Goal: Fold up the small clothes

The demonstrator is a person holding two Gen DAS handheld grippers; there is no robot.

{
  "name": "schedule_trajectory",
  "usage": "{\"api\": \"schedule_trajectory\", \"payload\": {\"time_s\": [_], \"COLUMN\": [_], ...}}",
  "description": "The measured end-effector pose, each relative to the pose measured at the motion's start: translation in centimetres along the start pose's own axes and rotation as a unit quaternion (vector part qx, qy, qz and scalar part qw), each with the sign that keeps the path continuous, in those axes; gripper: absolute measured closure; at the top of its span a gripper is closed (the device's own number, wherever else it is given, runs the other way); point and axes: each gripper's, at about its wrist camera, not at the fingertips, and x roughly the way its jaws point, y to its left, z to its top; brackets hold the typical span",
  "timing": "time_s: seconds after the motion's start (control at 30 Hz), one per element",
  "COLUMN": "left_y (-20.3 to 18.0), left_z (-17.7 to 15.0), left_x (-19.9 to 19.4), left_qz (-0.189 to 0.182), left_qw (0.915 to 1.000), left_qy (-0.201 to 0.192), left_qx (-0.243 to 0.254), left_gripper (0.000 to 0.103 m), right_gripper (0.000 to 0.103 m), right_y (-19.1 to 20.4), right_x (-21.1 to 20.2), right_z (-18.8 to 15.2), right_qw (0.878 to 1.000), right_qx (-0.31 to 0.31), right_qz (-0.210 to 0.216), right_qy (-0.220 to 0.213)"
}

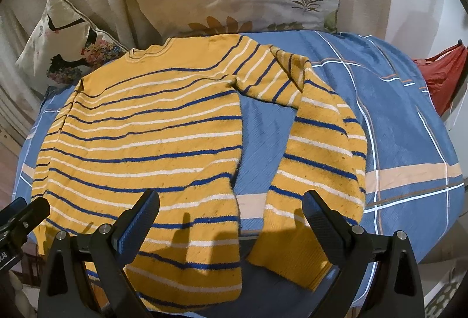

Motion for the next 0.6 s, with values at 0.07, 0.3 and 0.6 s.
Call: {"api": "schedule_trajectory", "payload": {"time_s": [0.07,0.3,0.6], "left_y": [0.0,-0.1,0.0], "left_z": [-0.1,-0.3,-0.3], "left_x": [0.0,0.3,1.0], "left_qz": [-0.002,-0.005,-0.01], "left_qw": [1.0,1.0,0.9999], "left_qy": [0.001,0.005,0.012], "left_qx": [0.001,0.003,0.004], "left_gripper": [0.012,0.012,0.012], "right_gripper": [0.003,0.003,0.003], "right_y": [0.0,-0.1,-0.5], "right_x": [0.0,0.1,0.9], "right_z": [-0.1,-0.5,-0.6], "right_qw": [1.0,1.0,1.0], "right_qx": [0.0,0.001,0.005], "right_qz": [0.0,-0.003,-0.005], "right_qy": [0.001,0.006,0.014]}}
